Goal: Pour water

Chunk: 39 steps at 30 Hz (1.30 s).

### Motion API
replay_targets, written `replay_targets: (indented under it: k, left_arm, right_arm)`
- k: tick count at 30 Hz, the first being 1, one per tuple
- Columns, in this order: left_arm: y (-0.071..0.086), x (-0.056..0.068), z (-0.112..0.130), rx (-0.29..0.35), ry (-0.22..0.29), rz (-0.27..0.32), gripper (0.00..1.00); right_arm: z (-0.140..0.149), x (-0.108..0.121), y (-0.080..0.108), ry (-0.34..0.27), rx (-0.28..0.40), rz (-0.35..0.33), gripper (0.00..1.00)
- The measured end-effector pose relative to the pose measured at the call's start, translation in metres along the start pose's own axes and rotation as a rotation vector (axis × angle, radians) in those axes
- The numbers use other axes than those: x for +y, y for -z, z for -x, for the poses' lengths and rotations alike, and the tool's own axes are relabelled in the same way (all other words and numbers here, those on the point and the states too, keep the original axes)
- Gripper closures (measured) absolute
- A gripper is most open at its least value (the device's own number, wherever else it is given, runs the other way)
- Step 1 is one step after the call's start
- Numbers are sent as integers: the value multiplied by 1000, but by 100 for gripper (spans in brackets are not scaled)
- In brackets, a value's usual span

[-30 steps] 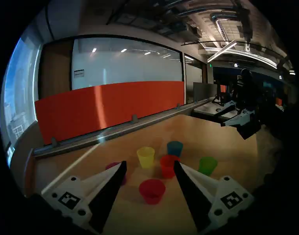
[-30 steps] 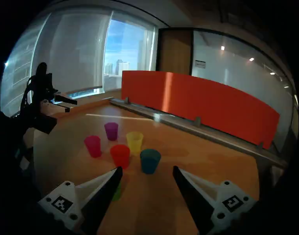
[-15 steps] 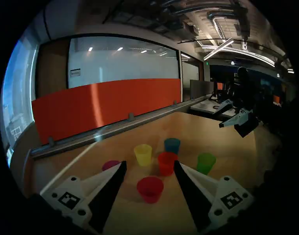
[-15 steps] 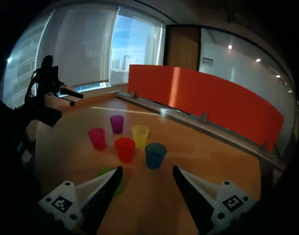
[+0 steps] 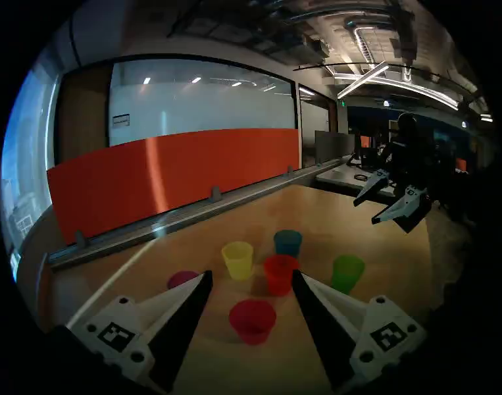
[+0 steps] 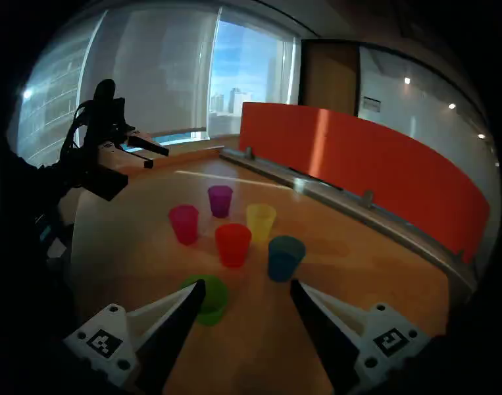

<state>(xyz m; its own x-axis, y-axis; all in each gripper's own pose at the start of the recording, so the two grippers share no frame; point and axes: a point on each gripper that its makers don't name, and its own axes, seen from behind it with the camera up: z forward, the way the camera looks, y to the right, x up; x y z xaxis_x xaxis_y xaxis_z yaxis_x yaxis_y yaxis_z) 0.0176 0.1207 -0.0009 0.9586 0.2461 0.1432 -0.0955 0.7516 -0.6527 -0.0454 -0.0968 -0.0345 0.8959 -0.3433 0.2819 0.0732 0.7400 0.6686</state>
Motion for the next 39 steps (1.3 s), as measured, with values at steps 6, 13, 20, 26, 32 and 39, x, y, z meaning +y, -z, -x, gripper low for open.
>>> replay_targets:
  k: [6,13,20,26,32,39]
  left_arm:
    - [-12,1,2,-9,-1,14,11]
    - [-26,4,5,-23,-7,29,11]
    - [-39,7,7,-28,-8,42,11]
    - [-48,10,11,-36,-13,54,11]
    - [-56,14,13,-42,-20,59,11]
    - [-61,15,14,-47,-25,55,11]
  right_arm:
    - [11,-9,-8,-2,-14,-42,0]
    - [24,-22,-18,11,-33,-85,0]
    - [37,-33,-27,23,-46,-116,0]
    - [48,-40,-33,45,-63,-129,0]
    - [58,-47,-39,52,-76,-148,0]
    - [66,-51,-48,63,-87,-160,0]
